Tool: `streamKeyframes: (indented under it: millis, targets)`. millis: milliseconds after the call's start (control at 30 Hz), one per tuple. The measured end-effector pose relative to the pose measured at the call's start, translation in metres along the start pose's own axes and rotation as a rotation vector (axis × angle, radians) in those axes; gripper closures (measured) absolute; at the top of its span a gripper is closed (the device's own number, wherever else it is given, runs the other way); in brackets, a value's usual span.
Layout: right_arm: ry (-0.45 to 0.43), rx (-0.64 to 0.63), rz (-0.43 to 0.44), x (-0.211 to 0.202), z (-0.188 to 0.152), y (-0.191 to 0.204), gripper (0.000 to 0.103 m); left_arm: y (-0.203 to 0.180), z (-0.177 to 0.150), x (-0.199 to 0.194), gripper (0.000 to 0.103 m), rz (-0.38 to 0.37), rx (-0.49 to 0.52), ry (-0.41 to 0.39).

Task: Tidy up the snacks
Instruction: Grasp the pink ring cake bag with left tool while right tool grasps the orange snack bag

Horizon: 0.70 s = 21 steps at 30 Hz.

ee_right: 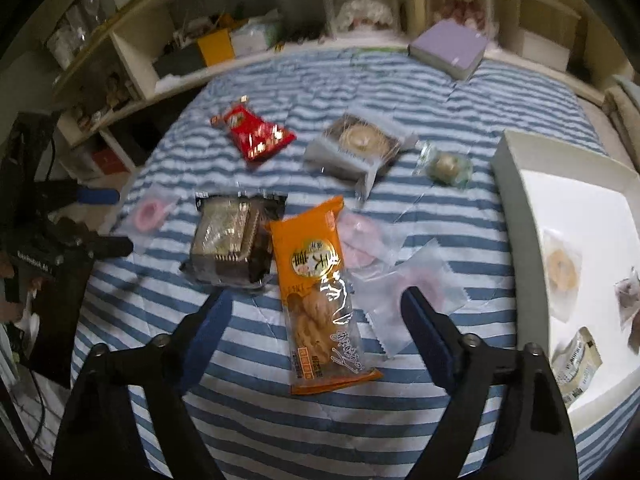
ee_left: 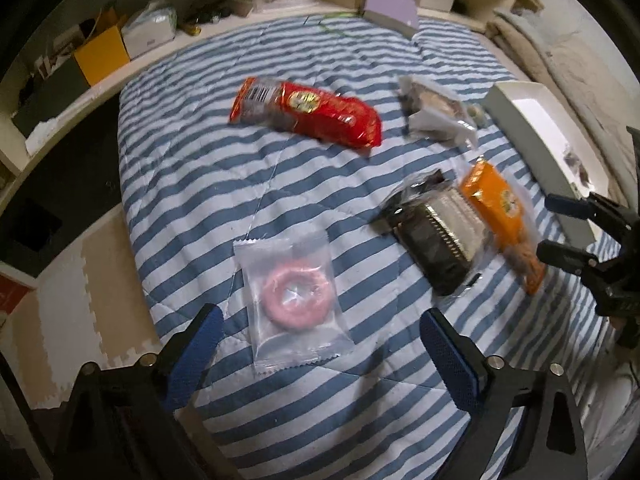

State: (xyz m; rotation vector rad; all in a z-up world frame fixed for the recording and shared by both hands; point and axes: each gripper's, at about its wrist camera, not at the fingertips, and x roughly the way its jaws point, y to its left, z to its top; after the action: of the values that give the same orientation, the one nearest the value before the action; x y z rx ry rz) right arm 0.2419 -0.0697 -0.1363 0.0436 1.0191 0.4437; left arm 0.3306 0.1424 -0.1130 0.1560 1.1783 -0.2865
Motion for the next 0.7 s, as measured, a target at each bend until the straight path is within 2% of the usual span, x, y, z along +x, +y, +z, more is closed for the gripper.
streamKeyframes:
  millis: [200, 300, 367, 467, 500, 600, 700]
  targets:
    - [0.084, -0.033, -0.007, 0.022, -0.001, -0.001, 0.038, 0.000, 0.005, 0.024, 0.029, 0.024, -0.027, 0.078]
    - [0.106, -0.024, -0.008, 0.027, -0.002, -0.006, 0.047, 0.000, 0.009, 0.033, 0.031, 0.032, -0.038, 0.095]
    - [0.114, -0.025, -0.004, 0.030, -0.003, -0.006, 0.048, 0.001, 0.011, 0.037, 0.033, 0.030, -0.055, 0.095]
    - [0.122, -0.045, -0.008, 0.032, -0.005, -0.003, 0.057, 0.005, 0.014, 0.041, 0.043, 0.032, -0.086, 0.096]
    - [0.122, -0.053, -0.012, 0.032, -0.005, -0.002, 0.058, 0.008, 0.014, 0.041, 0.051, 0.036, -0.097, 0.097]
    - [0.110, -0.075, -0.020, 0.031, -0.006, 0.002, 0.065, 0.013, 0.013, 0.041, 0.053, 0.018, -0.132, 0.091]
    - [0.097, -0.063, -0.009, 0.029, -0.004, 0.000, 0.066, 0.015, 0.012, 0.037, 0.055, 0.009, -0.142, 0.073]
